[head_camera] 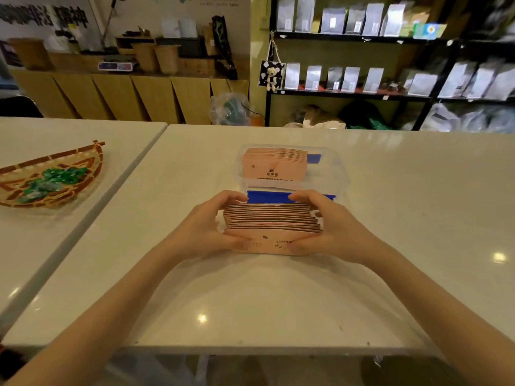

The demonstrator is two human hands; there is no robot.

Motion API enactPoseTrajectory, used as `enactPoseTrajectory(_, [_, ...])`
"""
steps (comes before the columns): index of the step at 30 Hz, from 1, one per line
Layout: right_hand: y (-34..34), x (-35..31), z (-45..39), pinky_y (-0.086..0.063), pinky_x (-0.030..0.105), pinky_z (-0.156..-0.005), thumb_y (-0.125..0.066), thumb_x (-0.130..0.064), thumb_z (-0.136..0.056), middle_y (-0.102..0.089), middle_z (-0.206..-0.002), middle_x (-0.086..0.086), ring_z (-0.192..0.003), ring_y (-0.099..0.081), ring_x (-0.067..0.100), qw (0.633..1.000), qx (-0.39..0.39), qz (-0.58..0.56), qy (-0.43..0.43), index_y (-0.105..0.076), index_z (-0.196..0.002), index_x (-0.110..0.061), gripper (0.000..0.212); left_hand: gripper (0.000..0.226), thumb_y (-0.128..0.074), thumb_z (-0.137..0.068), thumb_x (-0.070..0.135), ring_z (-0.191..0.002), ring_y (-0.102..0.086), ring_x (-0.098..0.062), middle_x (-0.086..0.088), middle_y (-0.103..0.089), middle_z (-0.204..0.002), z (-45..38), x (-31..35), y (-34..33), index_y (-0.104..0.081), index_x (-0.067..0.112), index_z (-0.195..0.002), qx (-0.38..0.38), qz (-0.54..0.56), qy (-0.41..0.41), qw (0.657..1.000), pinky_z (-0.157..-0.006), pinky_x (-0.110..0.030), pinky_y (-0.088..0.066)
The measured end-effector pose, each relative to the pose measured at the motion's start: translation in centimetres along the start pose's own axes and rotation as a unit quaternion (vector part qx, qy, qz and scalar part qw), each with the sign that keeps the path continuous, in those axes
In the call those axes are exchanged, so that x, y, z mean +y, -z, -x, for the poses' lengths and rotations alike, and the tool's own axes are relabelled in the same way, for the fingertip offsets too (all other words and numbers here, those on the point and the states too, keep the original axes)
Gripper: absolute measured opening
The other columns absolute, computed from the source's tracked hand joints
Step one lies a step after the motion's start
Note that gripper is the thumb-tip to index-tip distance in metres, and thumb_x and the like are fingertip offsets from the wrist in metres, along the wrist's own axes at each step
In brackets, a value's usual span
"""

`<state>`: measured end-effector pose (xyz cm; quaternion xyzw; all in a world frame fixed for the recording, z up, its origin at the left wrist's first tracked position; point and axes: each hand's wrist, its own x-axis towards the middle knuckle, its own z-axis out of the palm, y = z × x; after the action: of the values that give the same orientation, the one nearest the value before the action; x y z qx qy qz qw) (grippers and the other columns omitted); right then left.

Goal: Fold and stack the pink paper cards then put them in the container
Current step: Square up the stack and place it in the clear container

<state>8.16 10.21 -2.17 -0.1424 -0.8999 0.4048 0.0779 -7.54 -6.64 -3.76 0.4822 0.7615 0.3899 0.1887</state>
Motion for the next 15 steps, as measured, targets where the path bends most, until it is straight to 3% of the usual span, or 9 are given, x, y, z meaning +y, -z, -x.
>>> enactPoseTrajectory(2, [0.0,0.3,0.1,-0.041,0.013,-0.082,-0.081,-0.022,-0.061,-0.049,-0.121,-0.008,-0.106,-0.048,0.007,0.999,0.010,-0.032,-0.011,-0.036,-0.125,-0.029,0.078,0.066,-0.078,-0.063,0.026,-0.105,-0.051,-0.008,0.017,-0.054,-0.109,0.1,-0.1,-0.1,-0.038,0.034,-0.115,0.008,0.002,0.013,1.000,-0.100,-0.032,-0.038])
enactPoseTrajectory(5, [-0.3,1.1,0.2,-0.046,0.029,-0.094,-0.083,-0.018,-0.057,-0.053,-0.123,-0.002,-0.110,-0.052,0.013,0.993,0.030,-0.106,-0.032,-0.036,-0.127,-0.028,0.085,0.075,-0.075,-0.054,0.039,-0.112,-0.050,-0.013,0.011,-0.056,-0.114,0.6,-0.3,-0.5,-0.035,0.036,-0.118,0.028,0.032,0.038,0.998,-0.103,-0.037,-0.036])
enactPoseTrajectory(7, [-0.8,1.6,0.4,-0.049,0.033,-0.092,-0.082,-0.015,-0.054,-0.054,-0.124,-0.001,-0.110,-0.055,0.014,0.982,0.040,-0.180,-0.050,-0.037,-0.127,-0.028,0.087,0.079,-0.071,-0.050,0.044,-0.111,-0.051,-0.011,0.016,-0.055,-0.113,0.9,-0.3,-0.9,-0.034,0.038,-0.119,0.039,0.075,0.054,0.995,-0.100,-0.037,-0.040])
enactPoseTrajectory(10, [-2.1,1.5,0.8,-0.054,0.023,-0.080,-0.077,-0.007,-0.063,-0.055,-0.119,-0.008,-0.104,-0.057,0.010,0.965,0.049,-0.248,-0.066,-0.036,-0.129,-0.029,0.081,0.079,-0.075,-0.066,0.024,-0.105,-0.055,-0.010,0.016,-0.052,-0.112,1.4,0.0,-2.1,-0.027,0.032,-0.127,0.050,0.146,0.062,0.986,-0.088,-0.023,-0.049])
enactPoseTrajectory(12, [-3.2,1.0,1.0,-0.054,0.019,-0.074,-0.073,-0.004,-0.067,-0.054,-0.109,-0.016,-0.099,-0.057,0.005,0.958,0.072,-0.269,-0.069,-0.032,-0.131,-0.029,0.080,0.080,-0.068,-0.075,0.012,-0.101,-0.054,-0.004,0.015,-0.049,-0.111,1.7,0.4,-3.0,-0.017,0.027,-0.134,0.056,0.168,0.061,0.982,-0.080,-0.011,-0.047])
enactPoseTrajectory(15, [-4.3,0.6,1.0,-0.054,0.027,-0.079,-0.067,0.000,-0.070,-0.052,-0.104,-0.019,-0.097,-0.055,0.004,0.946,0.108,-0.294,-0.079,-0.026,-0.134,-0.030,0.081,0.077,-0.063,-0.078,0.008,-0.101,-0.053,-0.003,0.017,-0.048,-0.110,1.8,0.6,-3.8,-0.015,0.030,-0.133,0.071,0.219,0.066,0.971,-0.075,-0.006,-0.047])
